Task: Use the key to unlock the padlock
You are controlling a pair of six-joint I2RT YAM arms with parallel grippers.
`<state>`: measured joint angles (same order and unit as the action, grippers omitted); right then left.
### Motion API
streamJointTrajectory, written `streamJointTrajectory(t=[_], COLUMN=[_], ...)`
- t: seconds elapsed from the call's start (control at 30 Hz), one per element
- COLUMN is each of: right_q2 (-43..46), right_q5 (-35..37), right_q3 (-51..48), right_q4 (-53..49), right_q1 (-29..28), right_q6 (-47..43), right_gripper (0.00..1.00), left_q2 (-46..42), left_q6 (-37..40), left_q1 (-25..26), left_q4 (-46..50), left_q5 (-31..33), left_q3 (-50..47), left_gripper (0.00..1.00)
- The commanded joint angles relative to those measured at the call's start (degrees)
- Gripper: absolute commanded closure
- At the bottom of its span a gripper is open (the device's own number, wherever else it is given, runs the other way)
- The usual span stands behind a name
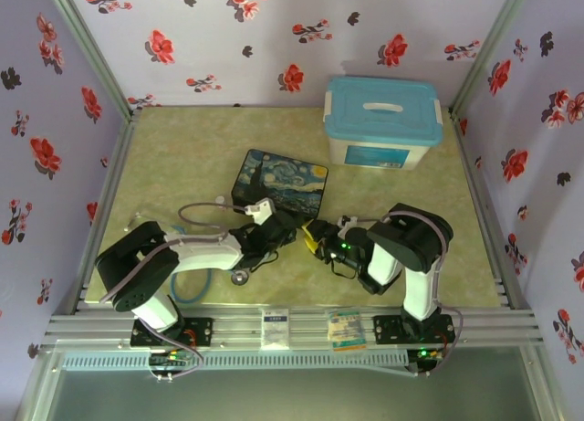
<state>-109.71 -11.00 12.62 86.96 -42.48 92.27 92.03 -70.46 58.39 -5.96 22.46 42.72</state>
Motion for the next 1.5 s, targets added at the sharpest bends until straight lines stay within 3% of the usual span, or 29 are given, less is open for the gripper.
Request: streamJointTrajectory(t=[0.0,0.1,0.23,0.43,0.53,0.67,0.9,0.97,1.07,1.17,1.27,1.47], right_q2=[-3.05,-2.84,-2.13,-2.34,-2.31,-2.0,-2.64,-2.51,-1.97,-1.61,-1.86,-2.51], right_q5=[6.75,7.27,7.01,6.3,6.42,6.69,5.91,5.74,5.73,5.73,5.56,5.26], right_q3=[1.09,1.26,1.74,1.98,1.42,1.18,1.79,1.69,1.53,1.7,2.05,2.19], right_q4=[-7.57,-7.58,-7.53,-7.56,-7.55,-7.51,-7.61,-7.51,-7.57,-7.58,-7.58,-7.59], right_q1=[3.28,3.46,3.54,3.54,3.54,3.54,3.54,3.46,3.46,3.46,3.46,3.37], right_q6=[-1.0,-1.05,-1.23,-1.35,-1.49,-1.65,-1.34,-1.39,-1.52,-1.84,-1.87,-1.79], right_gripper=[0.51,0.51,0.51,0.51,0.51,0.51,0.51,0.52,0.52,0.52,0.52,0.52], left_q2=[-1.84,-2.1,-2.78,-3.85,-4.57,-5.85,-3.59,-3.83,-4.44,-4.44,-5.29,-8.14], left_q6=[6.49,5.08,0.38,-2.5,-3.21,-6.8,-6.02,-5.33,-5.57,-8.01,-7.68,-5.24], left_q1=[0.56,0.58,0.67,0.41,0.41,-0.2,-0.34,-0.36,-0.47,-0.47,-0.24,1.2], left_q4=[12.26,8.96,-7.65,-14.89,-11.28,-9.21,-6.98,-4.93,-1.3,-9.37,-4.94,8.45], left_q5=[-2.9,-2.99,-2.98,-3.35,-4.37,-4.7,-6.22,-5.86,-4.81,-5.11,-4.27,1.08], left_q3=[0.35,-1.0,-8.46,-11.63,-11.77,-16.1,-16.03,-15.51,-15.24,-19.14,-16.89,-11.82], left_gripper=[1.0,1.0,1.0,1.0,1.0,0.89,0.89,0.95,0.84,0.86,0.62,0.64])
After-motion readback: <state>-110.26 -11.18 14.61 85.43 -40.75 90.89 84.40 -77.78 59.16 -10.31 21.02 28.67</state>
